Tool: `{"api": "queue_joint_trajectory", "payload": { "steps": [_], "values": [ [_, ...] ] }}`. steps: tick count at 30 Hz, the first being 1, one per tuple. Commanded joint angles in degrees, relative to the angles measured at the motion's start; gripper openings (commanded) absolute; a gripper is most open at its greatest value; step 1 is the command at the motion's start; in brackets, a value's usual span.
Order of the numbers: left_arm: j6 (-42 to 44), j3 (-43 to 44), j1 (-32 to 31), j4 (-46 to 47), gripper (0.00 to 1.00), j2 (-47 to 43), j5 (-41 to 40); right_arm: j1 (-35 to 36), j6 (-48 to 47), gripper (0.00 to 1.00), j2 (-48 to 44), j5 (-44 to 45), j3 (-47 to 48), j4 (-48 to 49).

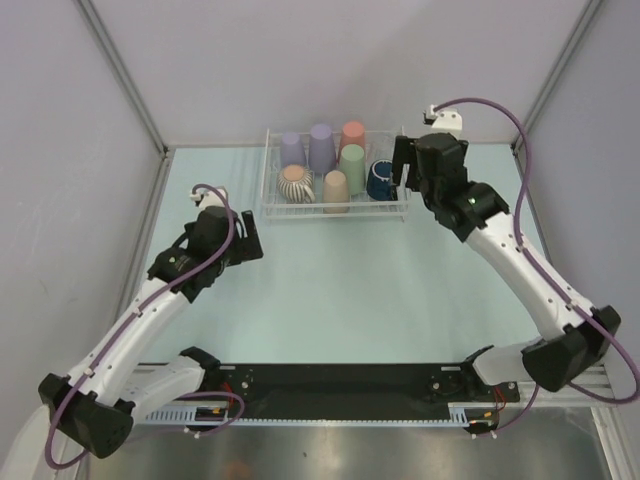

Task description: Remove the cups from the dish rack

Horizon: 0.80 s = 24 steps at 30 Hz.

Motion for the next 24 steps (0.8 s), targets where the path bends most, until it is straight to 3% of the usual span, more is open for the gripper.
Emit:
{"api": "queue_joint_trajectory", "payload": {
  "steps": [1, 4, 6, 7, 8, 9, 11, 12, 24],
  "values": [
    [1.59, 1.03, -0.04, 1.83, 1.0, 0.2, 0.13, -2.0, -1.76, 0.91, 7.02, -1.82, 6.86, 2.61],
    [1.86, 0.41, -0.04, 2.44, 1.0, 0.37, 0.84, -3.84, -1.06, 0.86, 11.33, -2.51, 8.98, 3.93],
    [1.86, 0.32, -0.04, 2.44, 1.0, 0.98, 1.45, -4.9, -0.79, 0.73, 14.22, -4.18, 10.12, 4.63],
    [2.03, 0.24, -0.04, 2.53, 1.0, 1.16, 1.8, -5.34, -0.44, 0.65, 15.19, -4.8, 10.65, 4.9],
    [2.12, 0.24, -0.04, 2.53, 1.0, 1.16, 2.41, -6.3, 0.17, 0.42, 16.25, -5.15, 11.35, 4.81],
    [2.21, 0.24, -0.04, 2.62, 1.0, 1.25, 2.51, -6.57, 0.35, 0.41, 17.56, -5.41, 11.96, 4.73],
    [2.3, 0.15, -0.04, 2.8, 1.0, 1.51, 3.03, -7.27, 0.26, 0.59, 21.34, -6.9, 14.6, 4.03],
    [2.47, 0.24, -0.13, 2.8, 1.0, 1.77, 3.12, -7.36, 0.0, 0.62, 23.62, -7.09, 15.48, 3.24],
    [2.3, 0.15, -0.31, 2.71, 1.0, 3.27, 4.09, -7.36, 1.05, 0.6, 30.5, -10.43, 15.31, 4.99]
  ]
}}
